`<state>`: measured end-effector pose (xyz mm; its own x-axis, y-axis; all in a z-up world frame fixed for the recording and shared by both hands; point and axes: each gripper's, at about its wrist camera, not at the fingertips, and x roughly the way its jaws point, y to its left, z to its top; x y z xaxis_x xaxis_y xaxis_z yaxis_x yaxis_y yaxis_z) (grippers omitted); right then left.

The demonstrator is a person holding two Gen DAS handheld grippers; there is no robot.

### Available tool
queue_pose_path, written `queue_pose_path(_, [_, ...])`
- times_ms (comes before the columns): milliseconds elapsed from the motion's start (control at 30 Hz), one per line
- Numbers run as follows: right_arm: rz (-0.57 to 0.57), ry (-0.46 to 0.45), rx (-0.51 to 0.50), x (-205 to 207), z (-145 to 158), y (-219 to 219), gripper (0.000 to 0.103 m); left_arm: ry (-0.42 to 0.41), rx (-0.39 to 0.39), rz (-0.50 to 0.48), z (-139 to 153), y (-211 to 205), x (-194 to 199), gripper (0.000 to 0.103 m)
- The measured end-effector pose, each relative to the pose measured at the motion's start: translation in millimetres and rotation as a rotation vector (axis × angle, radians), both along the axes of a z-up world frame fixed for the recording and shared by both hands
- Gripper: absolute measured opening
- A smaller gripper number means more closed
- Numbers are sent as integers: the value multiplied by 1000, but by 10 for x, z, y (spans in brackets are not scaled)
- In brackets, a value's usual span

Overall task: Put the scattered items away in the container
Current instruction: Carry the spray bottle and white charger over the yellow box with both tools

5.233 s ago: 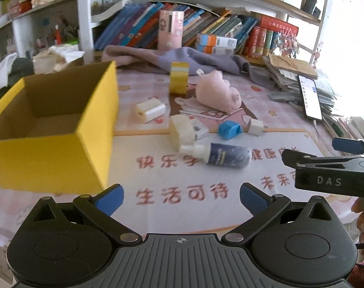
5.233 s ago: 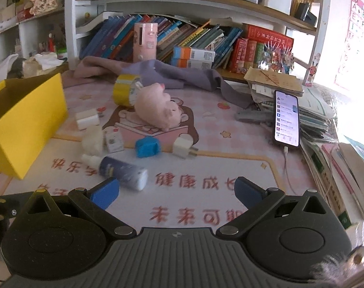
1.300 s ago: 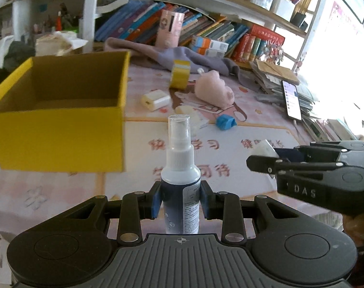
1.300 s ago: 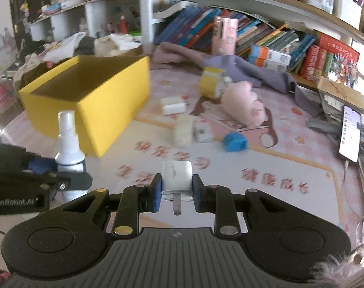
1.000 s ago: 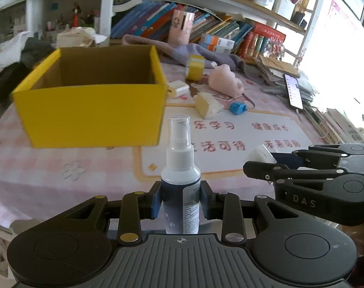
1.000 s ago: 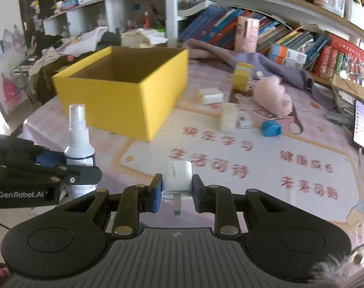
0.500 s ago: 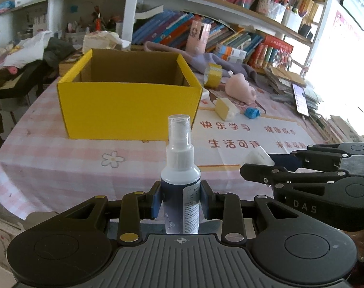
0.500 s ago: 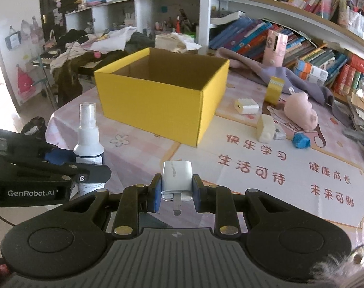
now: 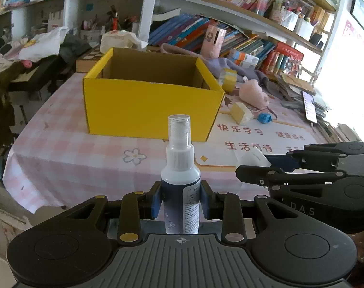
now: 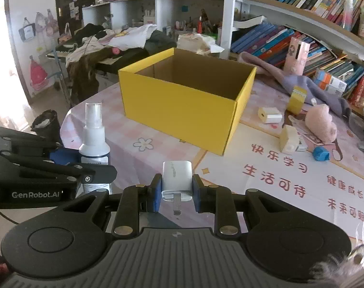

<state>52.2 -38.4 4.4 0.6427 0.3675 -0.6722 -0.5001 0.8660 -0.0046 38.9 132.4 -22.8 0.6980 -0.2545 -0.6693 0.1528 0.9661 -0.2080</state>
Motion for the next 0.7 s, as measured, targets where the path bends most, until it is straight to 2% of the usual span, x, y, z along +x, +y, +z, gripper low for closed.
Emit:
queue_pose_path(333, [25,18,30,167,-59,109,24,-3,29,22,-1,86,119,31])
queue_pose_path(700, [34,-57,105,612,188,69,24,-105,65,21,316,126,497,31])
